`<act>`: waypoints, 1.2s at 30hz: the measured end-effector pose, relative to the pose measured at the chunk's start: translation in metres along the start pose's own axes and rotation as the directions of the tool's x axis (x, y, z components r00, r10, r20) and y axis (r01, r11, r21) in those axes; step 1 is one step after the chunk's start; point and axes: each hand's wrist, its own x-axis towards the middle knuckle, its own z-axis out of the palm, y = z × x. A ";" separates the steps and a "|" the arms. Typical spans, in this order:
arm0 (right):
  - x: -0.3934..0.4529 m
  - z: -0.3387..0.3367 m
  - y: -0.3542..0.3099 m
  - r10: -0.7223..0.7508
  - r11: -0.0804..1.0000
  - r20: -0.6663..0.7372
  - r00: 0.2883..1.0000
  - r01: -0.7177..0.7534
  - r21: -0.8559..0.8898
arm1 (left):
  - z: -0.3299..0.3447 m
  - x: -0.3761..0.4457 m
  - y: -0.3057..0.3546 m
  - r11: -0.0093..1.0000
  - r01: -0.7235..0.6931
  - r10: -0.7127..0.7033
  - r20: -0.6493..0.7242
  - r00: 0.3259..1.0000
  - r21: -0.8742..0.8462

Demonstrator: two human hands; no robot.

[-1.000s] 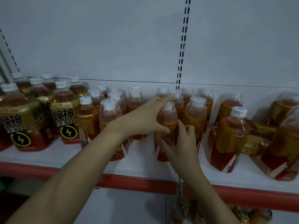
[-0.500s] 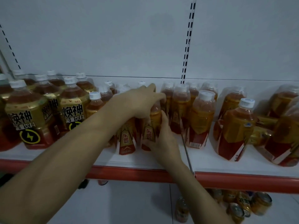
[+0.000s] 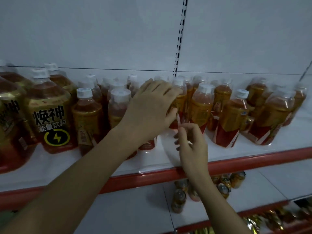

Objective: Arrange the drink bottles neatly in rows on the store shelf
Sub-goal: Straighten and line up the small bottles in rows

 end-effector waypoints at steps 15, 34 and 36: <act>0.139 -0.062 -0.090 -0.197 0.913 0.294 0.935 0.284 -0.293 | 0.017 0.109 -0.010 0.931 0.287 -0.270 0.104 0.957 -0.225; 0.287 0.014 -0.078 0.206 0.706 0.762 0.614 0.446 -0.550 | 0.041 0.164 -0.091 0.932 0.359 -0.312 0.628 0.713 0.056; 0.289 0.021 -0.078 0.247 0.652 0.758 0.604 0.474 -0.591 | 0.052 0.172 -0.096 0.959 0.281 -0.223 0.691 0.687 0.030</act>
